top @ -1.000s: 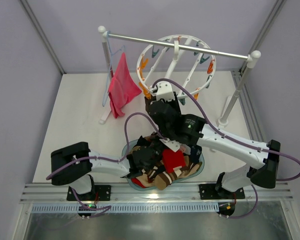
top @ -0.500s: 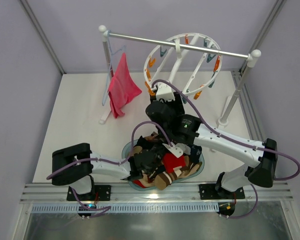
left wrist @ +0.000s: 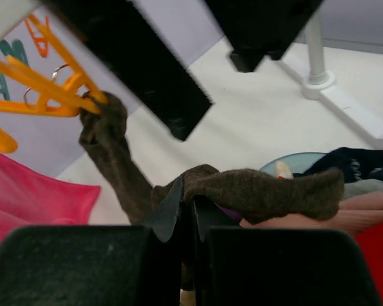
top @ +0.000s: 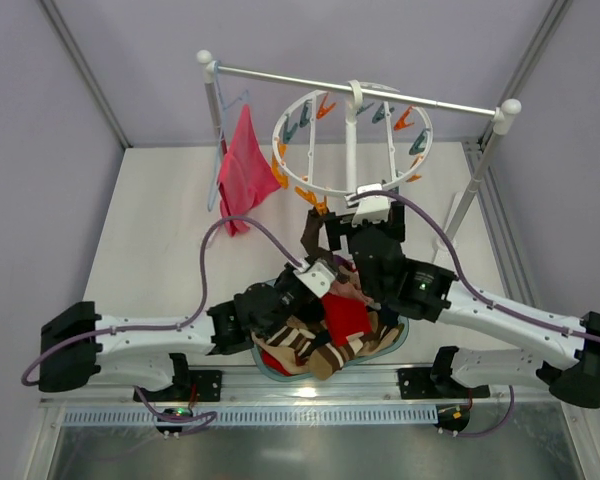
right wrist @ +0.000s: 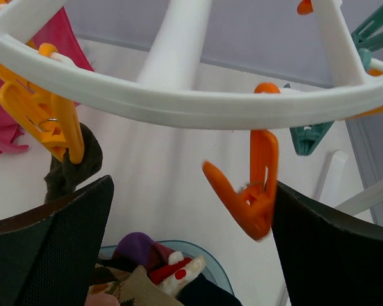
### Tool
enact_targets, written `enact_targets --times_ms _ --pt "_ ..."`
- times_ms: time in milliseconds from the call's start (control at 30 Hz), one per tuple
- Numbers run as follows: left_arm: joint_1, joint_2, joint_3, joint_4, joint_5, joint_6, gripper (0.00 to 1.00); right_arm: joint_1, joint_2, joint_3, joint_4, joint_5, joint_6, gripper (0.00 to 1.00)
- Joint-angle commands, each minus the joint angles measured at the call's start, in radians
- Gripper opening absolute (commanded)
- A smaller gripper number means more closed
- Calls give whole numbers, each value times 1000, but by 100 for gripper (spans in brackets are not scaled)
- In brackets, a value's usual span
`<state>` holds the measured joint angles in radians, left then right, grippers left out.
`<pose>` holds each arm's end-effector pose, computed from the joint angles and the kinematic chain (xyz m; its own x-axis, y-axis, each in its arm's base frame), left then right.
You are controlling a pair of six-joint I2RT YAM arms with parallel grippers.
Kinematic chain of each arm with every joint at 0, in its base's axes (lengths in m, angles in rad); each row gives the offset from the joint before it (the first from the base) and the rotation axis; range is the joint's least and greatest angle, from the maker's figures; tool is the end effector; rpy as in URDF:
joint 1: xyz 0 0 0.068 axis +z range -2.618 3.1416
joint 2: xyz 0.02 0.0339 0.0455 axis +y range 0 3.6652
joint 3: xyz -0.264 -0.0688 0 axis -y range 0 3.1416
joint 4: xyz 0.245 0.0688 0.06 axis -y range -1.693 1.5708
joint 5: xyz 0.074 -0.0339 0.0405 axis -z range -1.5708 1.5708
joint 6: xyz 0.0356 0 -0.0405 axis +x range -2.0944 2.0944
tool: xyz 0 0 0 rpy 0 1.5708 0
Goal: Remove the socks clipped to the hanger
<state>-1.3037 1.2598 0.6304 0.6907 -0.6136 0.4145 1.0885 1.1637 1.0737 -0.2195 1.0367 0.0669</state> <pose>0.0925 -0.2603 0.2754 0.2713 0.2561 -0.9278 0.5765 0.7287 0.3697 0.1443 0.2096 0.3656 -0.1457 -0.2049 -0.9679 -0.0611 0.9783 -0.1979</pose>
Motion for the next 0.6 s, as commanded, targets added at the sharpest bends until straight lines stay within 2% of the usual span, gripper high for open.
enact_targets --times_ms 0,133,233,467,567 --pt "12 -136 55 -244 115 -242 0 -1 -113 -99 189 -81 -47 100" --pt "23 -263 49 -402 198 -344 0 -4 -194 -210 213 -84 -53 100" --pt "26 -319 25 -477 195 -408 0 -7 -234 -273 261 -89 -52 100" --pt "27 -306 -136 -412 103 -560 0 -13 -363 -431 322 -115 -24 100" --pt "26 -275 -225 -324 51 -649 0 -16 -436 -495 330 -112 -10 100"
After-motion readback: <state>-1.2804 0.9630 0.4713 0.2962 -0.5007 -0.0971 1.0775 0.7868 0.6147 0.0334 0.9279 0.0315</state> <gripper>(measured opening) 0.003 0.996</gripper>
